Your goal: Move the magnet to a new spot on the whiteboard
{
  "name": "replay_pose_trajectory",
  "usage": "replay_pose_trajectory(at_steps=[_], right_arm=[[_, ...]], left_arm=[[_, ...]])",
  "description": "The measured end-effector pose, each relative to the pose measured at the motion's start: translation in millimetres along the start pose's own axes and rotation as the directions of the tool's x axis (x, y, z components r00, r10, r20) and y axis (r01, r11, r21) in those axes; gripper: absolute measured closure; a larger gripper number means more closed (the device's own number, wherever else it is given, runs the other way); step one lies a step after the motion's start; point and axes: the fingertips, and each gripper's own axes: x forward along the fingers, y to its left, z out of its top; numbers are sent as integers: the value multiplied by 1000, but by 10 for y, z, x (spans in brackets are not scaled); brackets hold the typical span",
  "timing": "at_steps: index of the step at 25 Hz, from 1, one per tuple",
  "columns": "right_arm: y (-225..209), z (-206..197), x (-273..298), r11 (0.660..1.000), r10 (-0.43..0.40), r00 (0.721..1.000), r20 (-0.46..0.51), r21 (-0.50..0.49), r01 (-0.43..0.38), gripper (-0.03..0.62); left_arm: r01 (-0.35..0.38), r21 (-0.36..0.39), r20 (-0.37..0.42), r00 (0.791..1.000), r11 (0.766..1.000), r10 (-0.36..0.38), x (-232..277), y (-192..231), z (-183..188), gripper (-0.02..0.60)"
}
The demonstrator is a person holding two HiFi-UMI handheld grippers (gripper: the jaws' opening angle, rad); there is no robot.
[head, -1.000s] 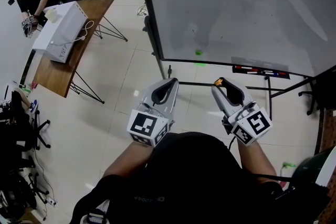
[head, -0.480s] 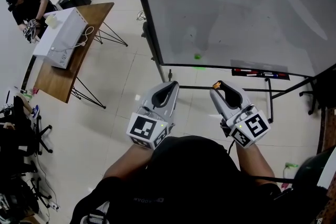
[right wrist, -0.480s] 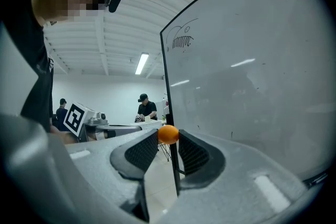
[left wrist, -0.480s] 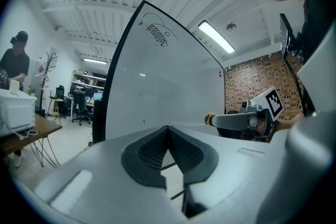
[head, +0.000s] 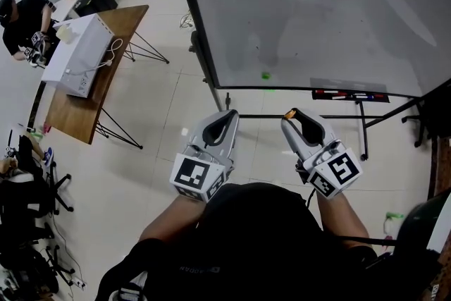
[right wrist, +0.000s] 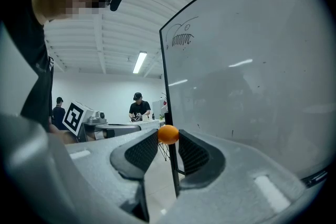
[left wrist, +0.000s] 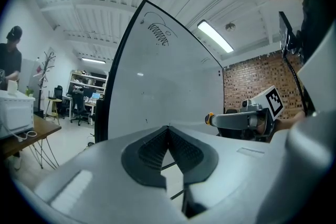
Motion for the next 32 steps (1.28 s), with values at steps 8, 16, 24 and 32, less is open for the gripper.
replay_pose_trajectory(at_steps=[8,16,24,32], right_arm=[[60,27,95,999,-45,999,6,-4,45,484],[192,7,58,987,-160,987,0,19,160,483],[360,51,-248,978,-209,978,19,-6,209,484],[381,176,-963,978,-199,978,54,-49,202,482]], left_arm=[[44,15,10,999,999,-44,-31,121,114,566],[151,-12,-5,989,988,-151,-27,231,20,566],[220,13,10,975,975,-220,-81,-21,131,566],[225,36,15,974,974,-225,-141,-764,72,566]])
